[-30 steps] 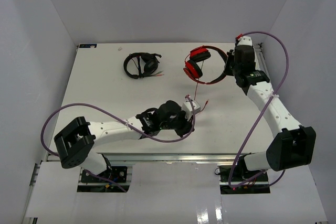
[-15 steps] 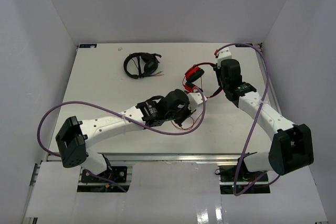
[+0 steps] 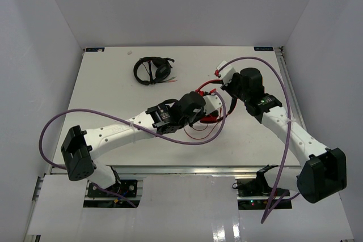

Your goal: Wrap the headphones

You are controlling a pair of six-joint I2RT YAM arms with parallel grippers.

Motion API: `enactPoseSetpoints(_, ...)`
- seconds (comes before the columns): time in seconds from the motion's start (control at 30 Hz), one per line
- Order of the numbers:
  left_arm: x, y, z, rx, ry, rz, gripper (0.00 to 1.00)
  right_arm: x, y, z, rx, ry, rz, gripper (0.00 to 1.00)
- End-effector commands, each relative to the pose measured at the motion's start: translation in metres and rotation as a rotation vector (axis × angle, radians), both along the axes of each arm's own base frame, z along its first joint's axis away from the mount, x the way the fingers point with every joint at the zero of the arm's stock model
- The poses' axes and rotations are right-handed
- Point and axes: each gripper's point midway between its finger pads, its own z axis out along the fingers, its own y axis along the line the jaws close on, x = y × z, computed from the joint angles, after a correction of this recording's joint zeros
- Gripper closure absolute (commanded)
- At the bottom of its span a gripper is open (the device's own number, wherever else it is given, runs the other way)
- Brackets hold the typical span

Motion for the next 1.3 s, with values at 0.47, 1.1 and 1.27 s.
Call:
enactPoseSetpoints(0.47, 0.046, 0.038, 0.05, -0.061, -0.225, 0.147, 0.99, -0.048, 0.039, 0.011, 0.11, 0.054, 0.282, 0.92)
enactPoseSetpoints(1.1, 0.054, 0.059, 0.049, -0.041, -0.262, 0.185, 0.91, -0.064, 0.047, 0.007, 0.135, 0.107, 0.34, 0.92)
enactPoseSetpoints(1.27, 0.051, 0.065, 0.045, -0.029, -0.261, 0.184, 0.9, -0.064, 0.05, 0.007, 0.148, 0.118, 0.344, 0.92)
